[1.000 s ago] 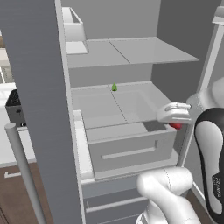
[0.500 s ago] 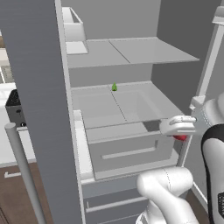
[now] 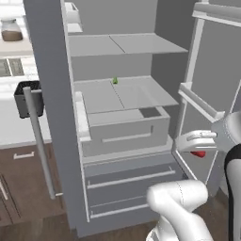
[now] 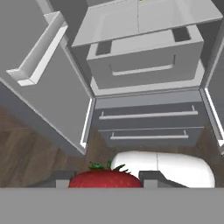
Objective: Take the strawberry from the fridge and place it on top of the pancake, located on the dining counter.
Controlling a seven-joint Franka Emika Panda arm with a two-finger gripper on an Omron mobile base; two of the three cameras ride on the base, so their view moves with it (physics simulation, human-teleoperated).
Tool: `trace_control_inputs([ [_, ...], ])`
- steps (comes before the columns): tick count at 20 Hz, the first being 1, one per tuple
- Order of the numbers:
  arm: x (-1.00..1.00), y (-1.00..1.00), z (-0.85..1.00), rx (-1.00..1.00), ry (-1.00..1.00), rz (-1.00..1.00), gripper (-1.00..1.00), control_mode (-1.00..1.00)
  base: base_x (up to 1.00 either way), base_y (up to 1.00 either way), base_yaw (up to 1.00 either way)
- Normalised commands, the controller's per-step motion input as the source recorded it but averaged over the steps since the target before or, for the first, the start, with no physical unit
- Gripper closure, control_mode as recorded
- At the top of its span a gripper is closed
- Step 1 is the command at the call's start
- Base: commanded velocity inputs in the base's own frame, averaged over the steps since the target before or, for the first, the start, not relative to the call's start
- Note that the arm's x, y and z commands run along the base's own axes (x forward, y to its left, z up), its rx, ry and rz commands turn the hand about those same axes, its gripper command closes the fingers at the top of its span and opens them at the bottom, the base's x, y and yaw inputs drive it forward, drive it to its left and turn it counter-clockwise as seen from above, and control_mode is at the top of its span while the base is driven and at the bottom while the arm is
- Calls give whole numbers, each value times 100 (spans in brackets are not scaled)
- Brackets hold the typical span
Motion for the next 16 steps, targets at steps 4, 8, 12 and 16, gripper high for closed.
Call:
trace_control_inputs([
  [4,0,0,0,0,0,0,100,100,-96,2,18],
  [8,0,0,0,0,0,0,100,100,-74,3,38],
  [12,0,0,0,0,0,0,100,100,-67,4,50],
  [16,0,0,0,0,0,0,100,100,-64,3,55],
])
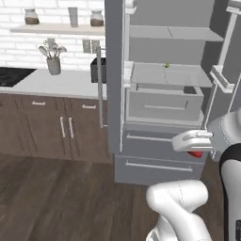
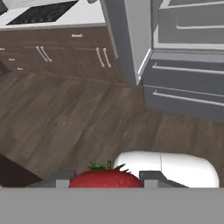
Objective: Take the strawberry from the fridge and place it on top of the pancake, located on the dining counter.
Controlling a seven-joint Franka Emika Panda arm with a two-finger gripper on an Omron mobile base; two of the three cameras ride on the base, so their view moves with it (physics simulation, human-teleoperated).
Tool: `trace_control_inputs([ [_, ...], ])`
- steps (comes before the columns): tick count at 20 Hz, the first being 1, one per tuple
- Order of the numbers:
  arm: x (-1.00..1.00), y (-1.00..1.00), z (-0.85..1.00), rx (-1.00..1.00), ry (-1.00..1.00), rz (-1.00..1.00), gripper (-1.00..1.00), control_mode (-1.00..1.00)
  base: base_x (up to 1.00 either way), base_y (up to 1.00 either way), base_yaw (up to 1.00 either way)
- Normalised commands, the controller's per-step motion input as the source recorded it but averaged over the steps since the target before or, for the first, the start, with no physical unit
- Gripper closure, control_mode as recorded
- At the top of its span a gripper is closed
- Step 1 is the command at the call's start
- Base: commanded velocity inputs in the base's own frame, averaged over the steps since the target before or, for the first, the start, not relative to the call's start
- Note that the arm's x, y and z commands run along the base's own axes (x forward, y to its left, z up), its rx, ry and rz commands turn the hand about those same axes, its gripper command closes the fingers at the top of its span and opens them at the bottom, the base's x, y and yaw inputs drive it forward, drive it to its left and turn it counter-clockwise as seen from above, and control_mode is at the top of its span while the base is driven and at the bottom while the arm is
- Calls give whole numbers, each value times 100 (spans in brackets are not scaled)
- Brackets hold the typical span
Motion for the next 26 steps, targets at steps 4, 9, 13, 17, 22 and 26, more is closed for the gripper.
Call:
trace_control_inputs([
  [4,0,0,0,0,0,0,100,100,-64,9,59],
  [9,0,0,0,0,0,0,100,100,-64,12,61],
  [13,0,0,0,0,0,0,100,100,-66,2,63],
  [17,0,0,0,0,0,0,100,100,-65,11,62],
  [22,0,0,0,0,0,0,100,100,-55,29,62],
  [26,0,0,0,0,0,0,100,100,-59,52,55],
])
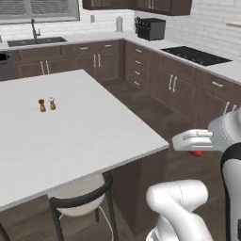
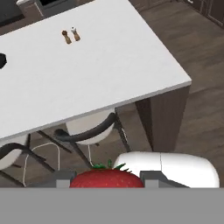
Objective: Take the strawberry from the fridge and place it on top of the pancake, located on the dining counter.
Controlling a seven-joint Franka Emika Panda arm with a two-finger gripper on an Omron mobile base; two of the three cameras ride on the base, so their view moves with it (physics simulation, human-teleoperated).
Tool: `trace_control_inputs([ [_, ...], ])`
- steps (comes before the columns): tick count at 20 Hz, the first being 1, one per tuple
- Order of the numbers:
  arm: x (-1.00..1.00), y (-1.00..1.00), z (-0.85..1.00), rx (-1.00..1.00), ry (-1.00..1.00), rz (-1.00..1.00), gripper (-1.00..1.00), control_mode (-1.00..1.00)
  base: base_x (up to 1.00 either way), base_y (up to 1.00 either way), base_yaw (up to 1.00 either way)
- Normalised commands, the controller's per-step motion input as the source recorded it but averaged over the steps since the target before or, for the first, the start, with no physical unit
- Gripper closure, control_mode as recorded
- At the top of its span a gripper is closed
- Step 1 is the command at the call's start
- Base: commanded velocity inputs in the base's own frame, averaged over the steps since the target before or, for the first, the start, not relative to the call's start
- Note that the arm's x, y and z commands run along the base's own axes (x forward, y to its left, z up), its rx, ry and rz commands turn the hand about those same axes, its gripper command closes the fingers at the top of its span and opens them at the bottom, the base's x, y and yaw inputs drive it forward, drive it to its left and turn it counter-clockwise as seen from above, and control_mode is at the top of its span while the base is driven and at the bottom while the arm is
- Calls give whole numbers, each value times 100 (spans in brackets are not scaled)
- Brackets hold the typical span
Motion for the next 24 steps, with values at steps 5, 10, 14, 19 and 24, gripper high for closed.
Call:
trace_control_inputs([
  [5,0,0,0,0,0,0,100,100,-69,97,37],
  [10,0,0,0,0,0,0,100,100,-44,100,30],
  [14,0,0,0,0,0,0,100,100,-29,100,26],
  [19,0,0,0,0,0,0,100,100,-18,100,20],
  [24,0,0,0,0,0,0,100,100,-15,81,19],
])
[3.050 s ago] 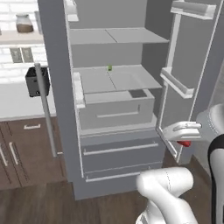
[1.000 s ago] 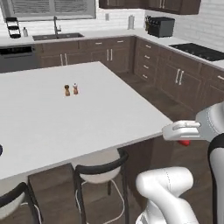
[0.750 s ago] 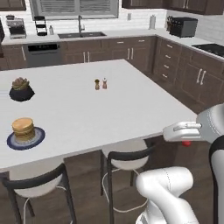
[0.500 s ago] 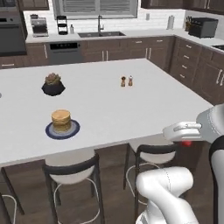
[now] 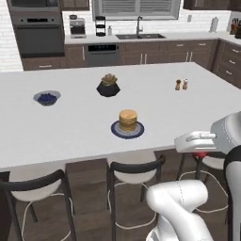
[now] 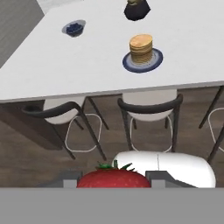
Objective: Take the strawberry from the fridge and place it on top of the pancake, located on the dining counter.
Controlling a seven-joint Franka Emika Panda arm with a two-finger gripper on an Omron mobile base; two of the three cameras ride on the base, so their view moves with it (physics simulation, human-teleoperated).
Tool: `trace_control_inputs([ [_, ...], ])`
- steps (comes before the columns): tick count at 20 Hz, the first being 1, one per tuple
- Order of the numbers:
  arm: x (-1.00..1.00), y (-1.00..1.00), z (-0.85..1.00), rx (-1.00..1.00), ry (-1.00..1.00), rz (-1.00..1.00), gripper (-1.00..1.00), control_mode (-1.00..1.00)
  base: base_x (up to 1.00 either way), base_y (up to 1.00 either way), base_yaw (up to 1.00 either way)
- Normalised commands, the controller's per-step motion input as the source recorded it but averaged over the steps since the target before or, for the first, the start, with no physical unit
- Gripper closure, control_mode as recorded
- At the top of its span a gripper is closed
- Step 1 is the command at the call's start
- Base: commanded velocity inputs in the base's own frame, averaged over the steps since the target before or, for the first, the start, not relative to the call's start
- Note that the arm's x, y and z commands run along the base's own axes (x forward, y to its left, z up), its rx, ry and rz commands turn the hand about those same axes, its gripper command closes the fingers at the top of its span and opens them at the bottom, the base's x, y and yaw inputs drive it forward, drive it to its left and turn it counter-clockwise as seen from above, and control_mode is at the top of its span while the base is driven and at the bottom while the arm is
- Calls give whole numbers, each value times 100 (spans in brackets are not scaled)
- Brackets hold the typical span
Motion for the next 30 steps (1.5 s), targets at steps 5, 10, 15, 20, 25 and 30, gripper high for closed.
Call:
trace_control_inputs([
  [5,0,0,0,0,0,0,100,100,51,31,5],
  [10,0,0,0,0,0,0,100,100,69,-14,0],
  [15,0,0,0,0,0,0,100,100,86,-4,0],
  [20,0,0,0,0,0,0,100,100,72,0,0],
  [25,96,-10,-1,0,28,0,100,-100,0,0,0],
  [30,90,0,-14,0,43,-2,100,-100,0,0,0],
])
